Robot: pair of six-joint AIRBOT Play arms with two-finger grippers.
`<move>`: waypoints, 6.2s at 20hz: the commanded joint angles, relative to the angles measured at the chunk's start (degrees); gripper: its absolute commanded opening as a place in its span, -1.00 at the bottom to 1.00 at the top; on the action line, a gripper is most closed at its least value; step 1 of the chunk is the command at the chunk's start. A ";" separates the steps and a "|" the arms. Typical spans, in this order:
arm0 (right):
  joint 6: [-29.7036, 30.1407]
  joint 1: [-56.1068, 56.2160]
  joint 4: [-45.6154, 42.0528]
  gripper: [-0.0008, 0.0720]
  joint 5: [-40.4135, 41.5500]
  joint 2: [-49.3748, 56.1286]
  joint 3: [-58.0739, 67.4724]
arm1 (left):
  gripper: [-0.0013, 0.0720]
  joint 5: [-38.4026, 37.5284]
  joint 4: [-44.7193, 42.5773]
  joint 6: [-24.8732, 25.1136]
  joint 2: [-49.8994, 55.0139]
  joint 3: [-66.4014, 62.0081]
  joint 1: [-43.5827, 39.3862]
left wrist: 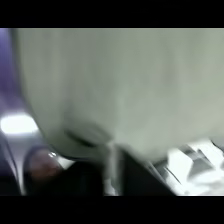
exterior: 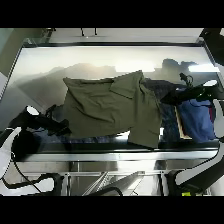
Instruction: Fold the shirts.
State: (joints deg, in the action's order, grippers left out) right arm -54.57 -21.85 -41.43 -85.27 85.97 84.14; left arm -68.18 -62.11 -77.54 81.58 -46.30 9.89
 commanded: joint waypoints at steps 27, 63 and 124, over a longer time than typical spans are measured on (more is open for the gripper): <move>3.82 5.33 10.23 -0.93 3.74 -1.97 -15.23 | -0.92 -8.20 2.36 2.08 -0.28 -6.08 6.71; 18.16 5.99 23.85 -0.93 22.51 -23.26 -15.30 | -0.92 -0.33 6.34 5.46 -1.05 -37.00 -3.87; 13.42 2.19 10.97 -0.93 24.37 4.00 -1.14 | -0.92 0.59 -1.33 6.67 25.86 -50.51 -3.74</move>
State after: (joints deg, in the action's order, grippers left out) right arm -41.01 -19.79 -27.70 -60.18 89.67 84.51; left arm -69.60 -59.53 -70.83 107.39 -98.87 7.29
